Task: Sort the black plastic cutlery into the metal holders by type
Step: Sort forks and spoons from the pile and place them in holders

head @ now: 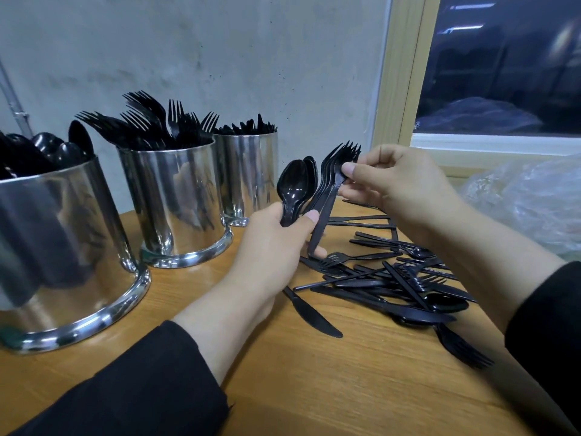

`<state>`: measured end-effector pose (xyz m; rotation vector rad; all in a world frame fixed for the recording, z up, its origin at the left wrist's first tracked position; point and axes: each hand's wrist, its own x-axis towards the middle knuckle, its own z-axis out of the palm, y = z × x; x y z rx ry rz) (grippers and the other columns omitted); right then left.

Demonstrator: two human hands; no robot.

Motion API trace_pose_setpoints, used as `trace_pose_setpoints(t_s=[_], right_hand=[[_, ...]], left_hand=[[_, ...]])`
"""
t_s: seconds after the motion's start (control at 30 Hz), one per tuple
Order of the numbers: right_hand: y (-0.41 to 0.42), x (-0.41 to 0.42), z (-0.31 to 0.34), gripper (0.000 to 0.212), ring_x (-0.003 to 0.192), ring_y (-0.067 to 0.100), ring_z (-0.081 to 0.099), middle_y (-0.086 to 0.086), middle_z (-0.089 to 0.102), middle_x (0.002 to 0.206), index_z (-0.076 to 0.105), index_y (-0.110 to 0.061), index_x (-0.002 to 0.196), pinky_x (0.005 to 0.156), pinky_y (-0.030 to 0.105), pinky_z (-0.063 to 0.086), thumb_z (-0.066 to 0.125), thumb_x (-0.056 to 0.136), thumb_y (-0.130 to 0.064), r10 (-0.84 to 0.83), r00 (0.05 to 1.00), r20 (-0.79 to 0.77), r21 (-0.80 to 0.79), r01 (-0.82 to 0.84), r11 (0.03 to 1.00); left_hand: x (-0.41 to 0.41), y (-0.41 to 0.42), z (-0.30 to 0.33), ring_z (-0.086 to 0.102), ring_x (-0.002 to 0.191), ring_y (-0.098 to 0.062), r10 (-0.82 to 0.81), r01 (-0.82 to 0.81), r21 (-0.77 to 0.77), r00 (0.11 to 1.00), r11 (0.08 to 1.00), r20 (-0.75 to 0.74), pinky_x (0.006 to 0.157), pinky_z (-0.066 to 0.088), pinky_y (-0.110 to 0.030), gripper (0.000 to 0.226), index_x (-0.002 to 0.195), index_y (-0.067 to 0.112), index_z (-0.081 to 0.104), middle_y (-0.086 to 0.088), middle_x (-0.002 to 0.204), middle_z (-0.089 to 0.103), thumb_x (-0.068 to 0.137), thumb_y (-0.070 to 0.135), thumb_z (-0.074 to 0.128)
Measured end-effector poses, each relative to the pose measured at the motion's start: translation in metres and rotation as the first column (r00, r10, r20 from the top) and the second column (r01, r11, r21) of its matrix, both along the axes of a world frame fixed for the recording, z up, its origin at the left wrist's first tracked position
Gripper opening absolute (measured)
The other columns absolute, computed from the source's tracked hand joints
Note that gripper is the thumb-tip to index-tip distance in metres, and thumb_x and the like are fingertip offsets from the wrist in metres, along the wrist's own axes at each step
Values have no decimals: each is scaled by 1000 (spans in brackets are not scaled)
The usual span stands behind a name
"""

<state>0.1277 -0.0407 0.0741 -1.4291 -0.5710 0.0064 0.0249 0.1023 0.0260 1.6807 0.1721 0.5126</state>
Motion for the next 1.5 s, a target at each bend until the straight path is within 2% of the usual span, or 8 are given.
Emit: trace_pose_setpoints(t_s=[0.27,0.4,0.5,0.63,0.8,1.0,1.23,1.5], right_hand=[[-2,4,-9,31,59,21,65,8,65,66,64,1,92,62,33,61,71,91,-28,-139,976,166,-280,181,943],[-8,9,-18,22,69,13,66,-4,68,75,68,-21,91,69,31,52,68,90,-43,44,915,400,-699,274,660],[-7,7,-28,19,84,2,62,-21,62,89,65,-35,107,70,16,45,70,89,-34,317,899,304,-912,178,368],[-4,11,-42,28,94,9,61,-18,62,103,65,-42,114,85,28,52,66,88,-30,367,881,297,-942,210,260],[-3,20,-51,19,96,17,63,-8,67,105,73,-33,105,88,35,52,61,93,-26,364,815,451,-883,348,315],[-8,14,-14,20,88,21,60,4,66,98,74,-18,108,75,33,44,62,96,-28,3,736,677,-566,519,641],[-16,-9,23,19,73,19,72,14,73,82,66,4,99,70,24,59,71,90,-12,-118,954,277,-202,178,963],[-14,-11,23,15,73,26,72,19,70,80,61,4,90,73,28,61,73,87,-5,-33,993,115,-81,42,996]], left_hand=[[-1,0,1,45,49,-10,-71,70,-38,997,997,-37,39,30,-18,13,102,15,64,2,78,71,102,26,58],[2,7,2,42,47,-9,60,-58,-109,998,992,13,39,32,-14,14,93,15,63,2,77,66,103,22,56],[4,9,2,43,47,-9,123,-119,-114,992,986,25,40,33,-14,15,92,14,62,1,80,68,103,22,56],[4,9,1,44,48,-9,128,-124,-103,991,987,31,41,34,-14,14,94,14,63,2,81,69,103,22,56],[4,9,0,48,52,-10,138,-135,-67,990,989,27,44,34,-16,13,100,14,65,4,81,70,103,24,56],[3,8,1,56,56,-9,159,-156,-56,986,986,42,50,33,-26,16,99,12,65,5,79,70,103,24,56],[0,3,3,73,69,-12,114,-113,-22,992,993,49,41,35,-11,16,99,11,64,-1,84,72,104,24,55],[0,-3,-1,62,56,2,52,-55,55,997,997,56,41,35,-5,17,97,8,66,-7,85,75,103,22,57]])
